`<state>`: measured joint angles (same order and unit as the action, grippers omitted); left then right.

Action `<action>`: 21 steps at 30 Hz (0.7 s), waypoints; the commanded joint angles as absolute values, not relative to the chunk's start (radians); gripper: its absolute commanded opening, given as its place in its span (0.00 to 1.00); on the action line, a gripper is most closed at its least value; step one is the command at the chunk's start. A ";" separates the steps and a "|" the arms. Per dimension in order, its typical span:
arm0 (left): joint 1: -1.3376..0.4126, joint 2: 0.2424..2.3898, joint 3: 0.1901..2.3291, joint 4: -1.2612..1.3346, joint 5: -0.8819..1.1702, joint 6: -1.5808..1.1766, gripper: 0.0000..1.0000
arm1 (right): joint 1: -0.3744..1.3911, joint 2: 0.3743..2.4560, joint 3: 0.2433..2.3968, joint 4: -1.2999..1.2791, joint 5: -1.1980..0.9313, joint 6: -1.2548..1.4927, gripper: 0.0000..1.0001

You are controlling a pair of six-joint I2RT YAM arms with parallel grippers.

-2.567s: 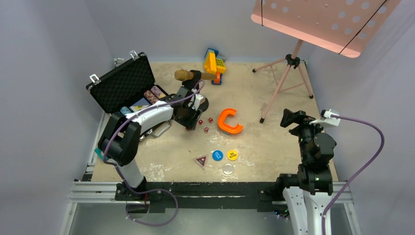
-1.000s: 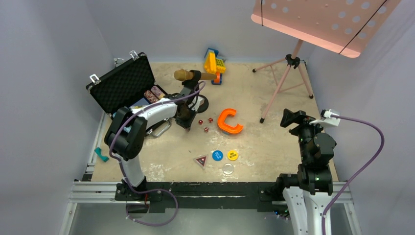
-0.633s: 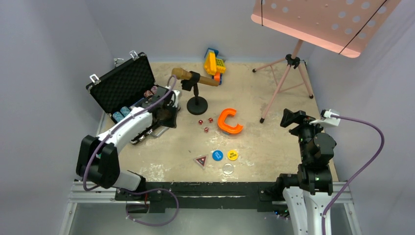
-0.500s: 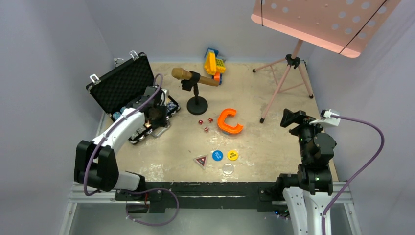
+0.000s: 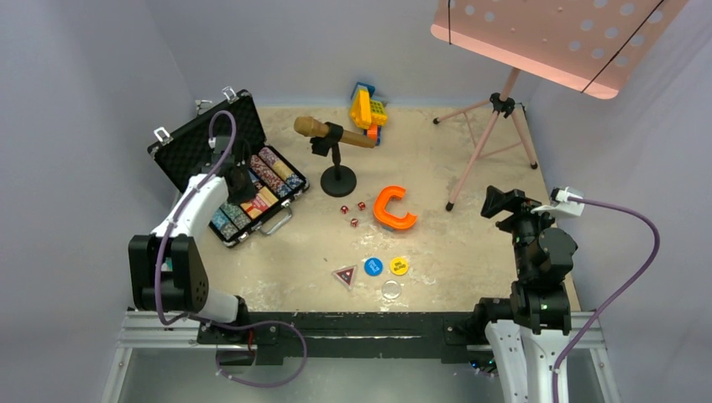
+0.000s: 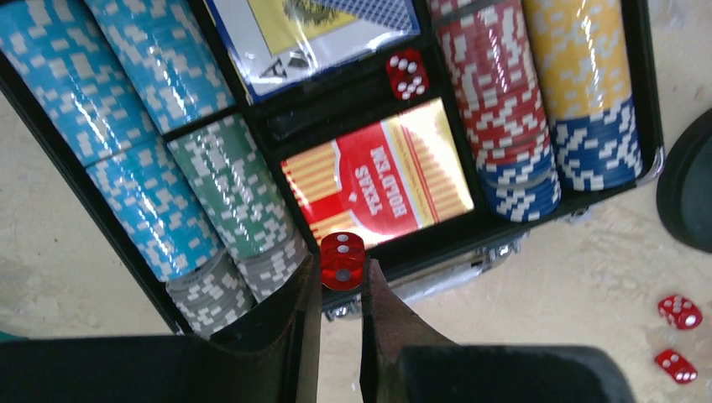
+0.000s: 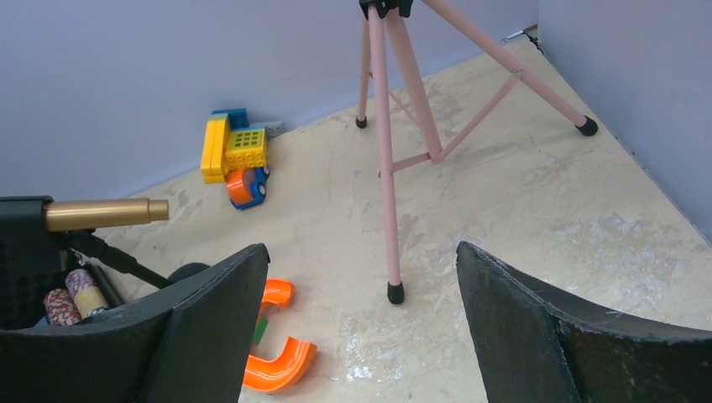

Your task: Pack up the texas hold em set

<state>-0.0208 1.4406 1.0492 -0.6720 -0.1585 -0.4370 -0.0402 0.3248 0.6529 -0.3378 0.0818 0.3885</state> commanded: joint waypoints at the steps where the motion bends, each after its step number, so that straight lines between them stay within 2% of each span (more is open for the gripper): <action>1: -0.008 1.500 1.126 -0.575 -0.230 -0.500 0.00 | -0.044 0.322 0.672 -0.303 0.066 0.388 0.87; 12: -0.007 1.678 1.252 -0.519 -0.128 -0.509 0.00 | -0.044 0.346 0.681 -0.305 0.078 0.385 0.87; 21: -0.006 1.769 1.311 -0.531 -0.122 -0.519 0.00 | -0.044 0.355 0.683 -0.304 0.083 0.384 0.87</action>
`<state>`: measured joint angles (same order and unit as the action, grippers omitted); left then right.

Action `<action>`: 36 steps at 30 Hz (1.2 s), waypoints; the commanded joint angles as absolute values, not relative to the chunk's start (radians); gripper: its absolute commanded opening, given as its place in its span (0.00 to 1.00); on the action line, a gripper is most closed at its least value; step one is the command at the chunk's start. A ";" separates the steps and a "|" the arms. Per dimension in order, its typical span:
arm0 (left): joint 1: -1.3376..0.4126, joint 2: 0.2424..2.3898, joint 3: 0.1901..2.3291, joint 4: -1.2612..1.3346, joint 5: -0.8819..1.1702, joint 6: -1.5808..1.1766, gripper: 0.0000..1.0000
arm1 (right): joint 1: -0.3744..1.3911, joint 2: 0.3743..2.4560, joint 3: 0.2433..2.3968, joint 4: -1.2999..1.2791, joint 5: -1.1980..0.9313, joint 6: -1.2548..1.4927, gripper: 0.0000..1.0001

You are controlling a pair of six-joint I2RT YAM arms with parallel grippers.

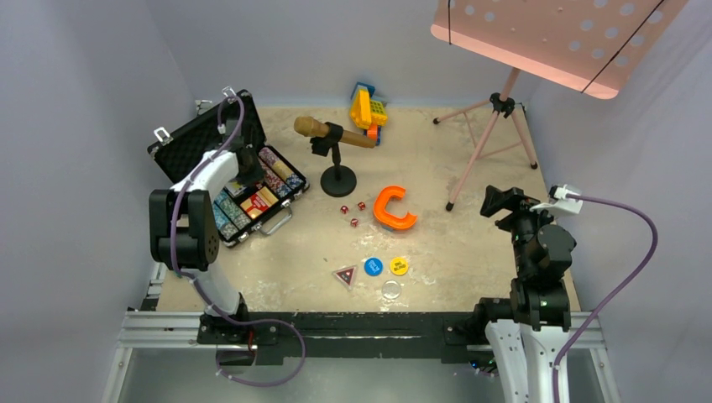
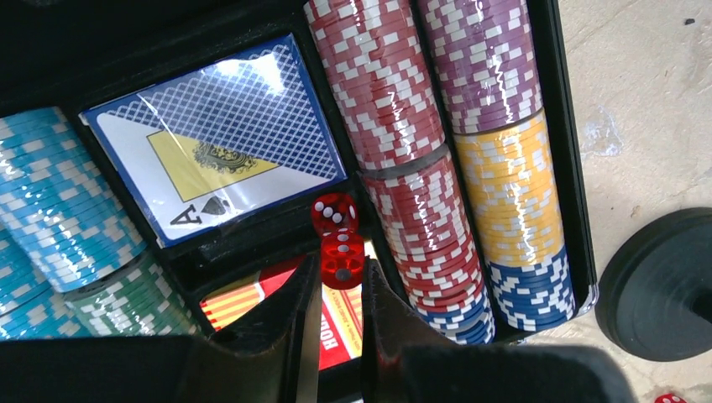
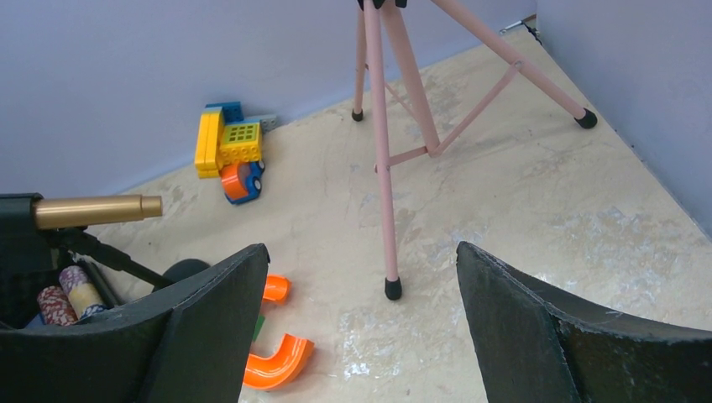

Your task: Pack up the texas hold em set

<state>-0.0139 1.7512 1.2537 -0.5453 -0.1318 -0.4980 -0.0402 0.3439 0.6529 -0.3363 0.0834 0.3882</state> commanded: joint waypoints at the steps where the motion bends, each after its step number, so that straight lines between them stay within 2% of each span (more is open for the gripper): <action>1: -0.007 1.776 1.316 -0.533 -0.123 -0.518 0.00 | -0.044 0.356 0.683 -0.305 0.083 0.384 0.87; 28: 0.042 1.862 1.350 -0.563 -0.064 -0.557 0.00 | -0.044 0.351 0.685 -0.314 0.084 0.383 0.87; 36: 0.039 1.802 1.301 -0.486 -0.055 -0.531 0.00 | -0.044 0.347 0.686 -0.317 0.084 0.383 0.87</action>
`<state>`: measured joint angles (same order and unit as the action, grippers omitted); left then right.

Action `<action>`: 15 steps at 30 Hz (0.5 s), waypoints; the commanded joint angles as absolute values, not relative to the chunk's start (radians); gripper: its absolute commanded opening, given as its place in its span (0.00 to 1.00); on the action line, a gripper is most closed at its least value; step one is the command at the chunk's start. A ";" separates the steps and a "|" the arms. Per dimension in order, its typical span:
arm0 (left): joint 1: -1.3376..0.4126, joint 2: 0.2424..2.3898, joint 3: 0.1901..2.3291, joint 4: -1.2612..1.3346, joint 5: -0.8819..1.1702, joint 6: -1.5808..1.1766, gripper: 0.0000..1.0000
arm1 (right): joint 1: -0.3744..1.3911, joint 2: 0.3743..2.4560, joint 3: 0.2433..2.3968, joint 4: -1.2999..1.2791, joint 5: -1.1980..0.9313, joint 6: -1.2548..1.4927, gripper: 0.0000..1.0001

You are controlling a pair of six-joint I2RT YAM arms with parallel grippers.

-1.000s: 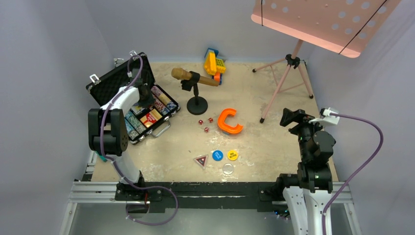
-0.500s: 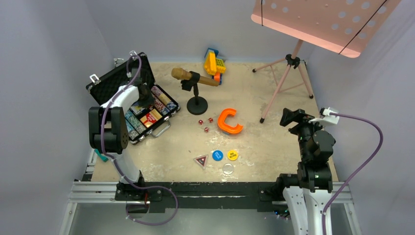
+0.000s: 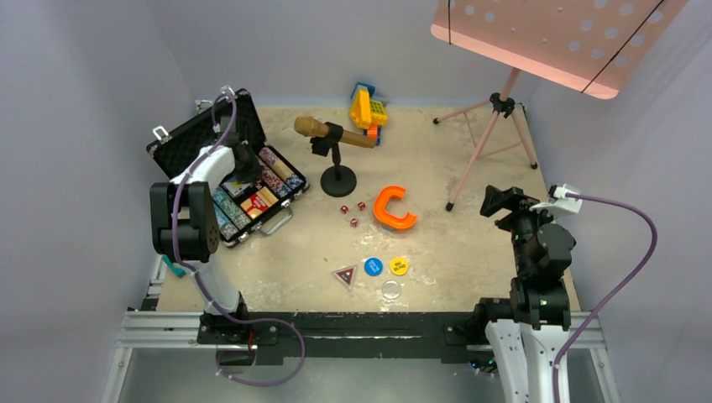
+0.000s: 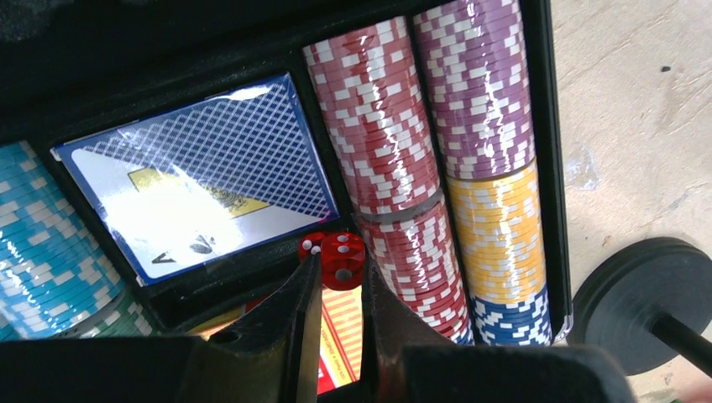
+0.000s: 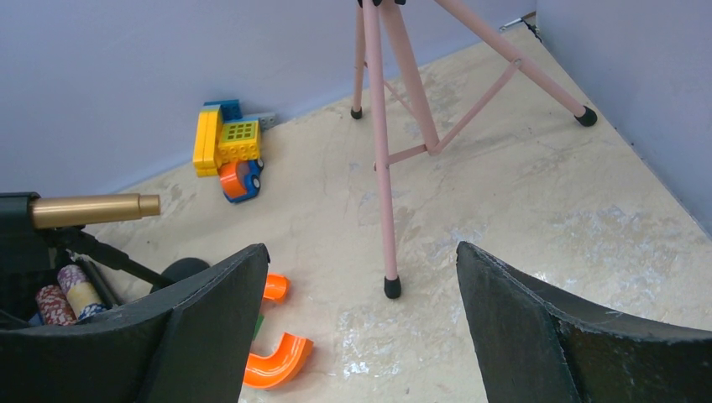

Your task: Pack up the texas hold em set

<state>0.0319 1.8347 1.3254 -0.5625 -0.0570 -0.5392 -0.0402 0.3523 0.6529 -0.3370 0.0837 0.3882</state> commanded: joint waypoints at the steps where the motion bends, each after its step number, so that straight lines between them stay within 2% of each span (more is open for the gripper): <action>1: 0.038 1.784 1.292 -0.470 -0.062 -0.527 0.00 | -0.044 0.347 0.686 -0.317 0.084 0.382 0.87; 5: 0.034 1.709 1.244 -0.411 -0.059 -0.535 0.00 | -0.044 0.350 0.685 -0.314 0.083 0.382 0.87; 15: 0.023 1.597 1.142 -0.434 -0.201 -0.632 0.00 | -0.044 0.349 0.684 -0.312 0.081 0.382 0.87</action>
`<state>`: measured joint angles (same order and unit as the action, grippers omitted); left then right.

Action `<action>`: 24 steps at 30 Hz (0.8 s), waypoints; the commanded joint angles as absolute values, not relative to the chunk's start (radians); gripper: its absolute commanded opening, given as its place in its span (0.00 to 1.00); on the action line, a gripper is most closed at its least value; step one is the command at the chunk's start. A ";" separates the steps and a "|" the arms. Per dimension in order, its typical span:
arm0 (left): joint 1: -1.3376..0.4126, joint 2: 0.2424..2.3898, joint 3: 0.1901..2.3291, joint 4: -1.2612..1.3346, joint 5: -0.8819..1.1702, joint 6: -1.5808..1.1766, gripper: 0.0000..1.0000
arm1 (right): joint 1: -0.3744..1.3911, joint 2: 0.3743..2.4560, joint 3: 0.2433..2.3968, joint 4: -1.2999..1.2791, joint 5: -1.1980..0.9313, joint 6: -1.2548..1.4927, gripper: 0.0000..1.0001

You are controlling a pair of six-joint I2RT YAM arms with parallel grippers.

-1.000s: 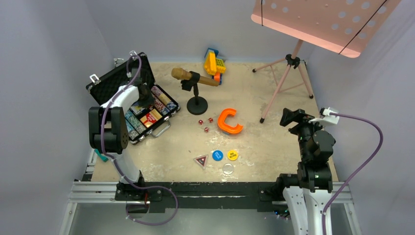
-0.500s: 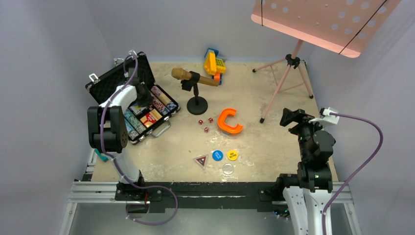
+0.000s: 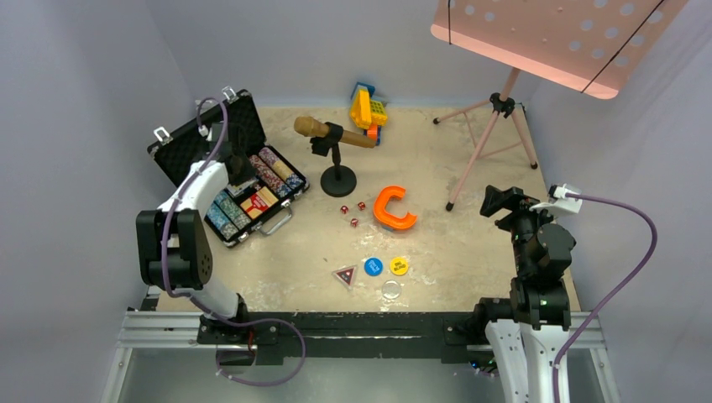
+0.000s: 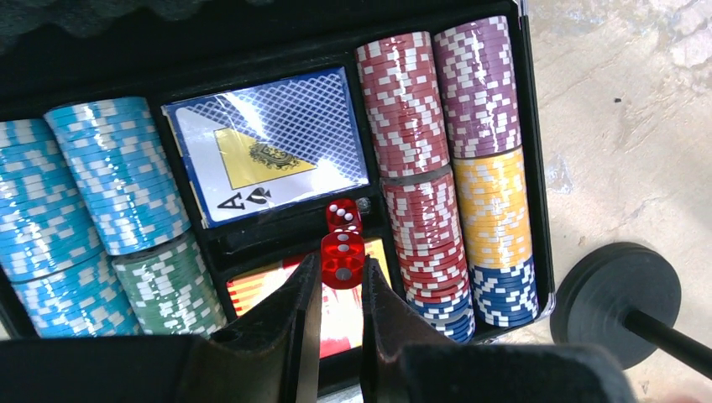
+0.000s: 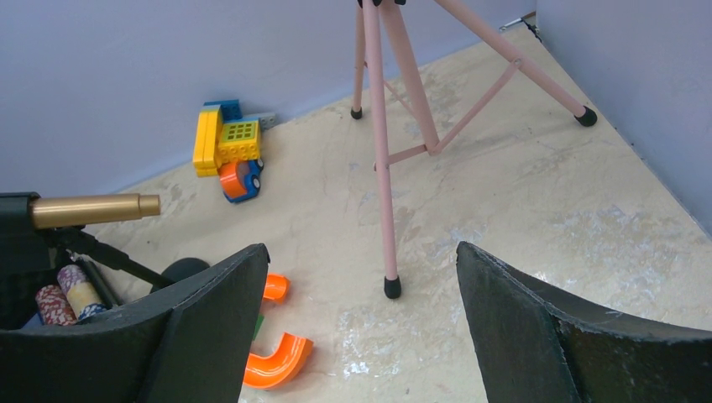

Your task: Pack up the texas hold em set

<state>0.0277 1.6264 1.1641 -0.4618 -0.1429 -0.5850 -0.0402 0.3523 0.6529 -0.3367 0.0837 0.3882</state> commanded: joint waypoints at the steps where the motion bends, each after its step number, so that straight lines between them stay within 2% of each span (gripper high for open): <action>1: 0.023 1.609 1.148 -0.450 -0.201 -0.638 0.00 | -0.044 0.348 0.684 -0.313 0.081 0.383 0.87; 9: 0.025 1.693 1.191 -0.529 -0.213 -0.675 0.00 | -0.044 0.345 0.684 -0.313 0.081 0.382 0.87; 24: 0.025 1.788 1.248 -0.521 -0.174 -0.636 0.00 | -0.044 0.347 0.684 -0.313 0.081 0.382 0.87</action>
